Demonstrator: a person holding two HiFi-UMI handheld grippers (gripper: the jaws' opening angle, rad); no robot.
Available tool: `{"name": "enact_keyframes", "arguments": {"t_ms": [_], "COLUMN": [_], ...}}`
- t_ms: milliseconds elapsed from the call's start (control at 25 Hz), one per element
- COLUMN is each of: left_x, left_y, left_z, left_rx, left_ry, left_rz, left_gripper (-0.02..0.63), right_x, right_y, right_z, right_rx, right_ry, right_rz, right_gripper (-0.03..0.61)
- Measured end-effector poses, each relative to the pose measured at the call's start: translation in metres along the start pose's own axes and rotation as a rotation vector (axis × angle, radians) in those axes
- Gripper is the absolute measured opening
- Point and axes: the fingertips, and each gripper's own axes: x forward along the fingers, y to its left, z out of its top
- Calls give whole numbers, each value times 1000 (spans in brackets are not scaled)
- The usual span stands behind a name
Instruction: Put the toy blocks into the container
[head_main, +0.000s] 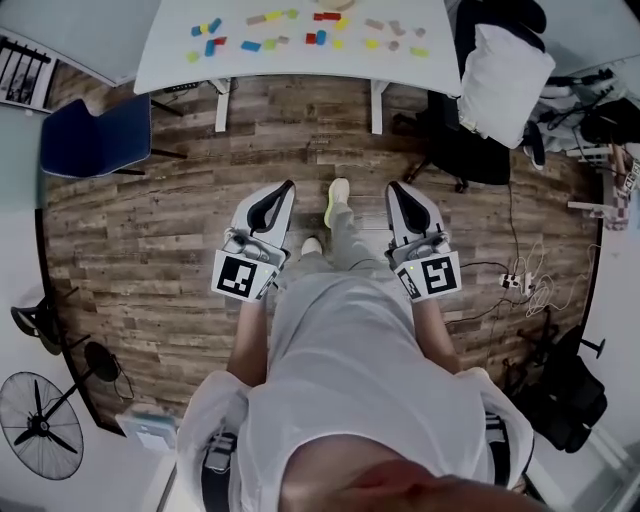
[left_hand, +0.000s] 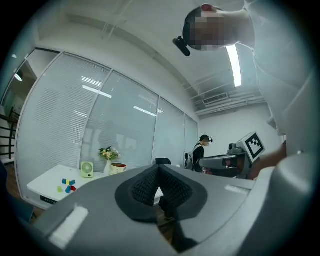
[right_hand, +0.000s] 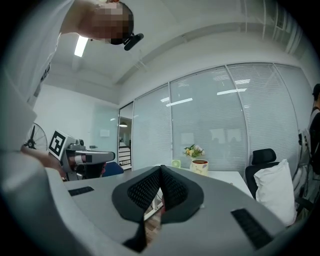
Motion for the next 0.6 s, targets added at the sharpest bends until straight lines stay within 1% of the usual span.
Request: {"name": "enact_keyframes", "arguments": {"t_ms": [120,240,400,600], "left_x": [31,70,126,185], "left_y": [15,29,53,74], "left_z": [1,-1,-6,5], "left_rx": [15,33,31,45], "left_ry": [7,32,74,96], "left_rz": [14,4,27,46], "left_gripper": [-5,-5,-5,-5], "right_x": [23,49,88,135], "right_y": [-27,-64,-122,-182], "right_z": [3,6,7,14], "right_rx": [-1,-11,7,30], "right_ry": [-27,-56,-63,-75], "right_rz": [8,16,41,62], "right_gripper": [0,0,0,0]}}
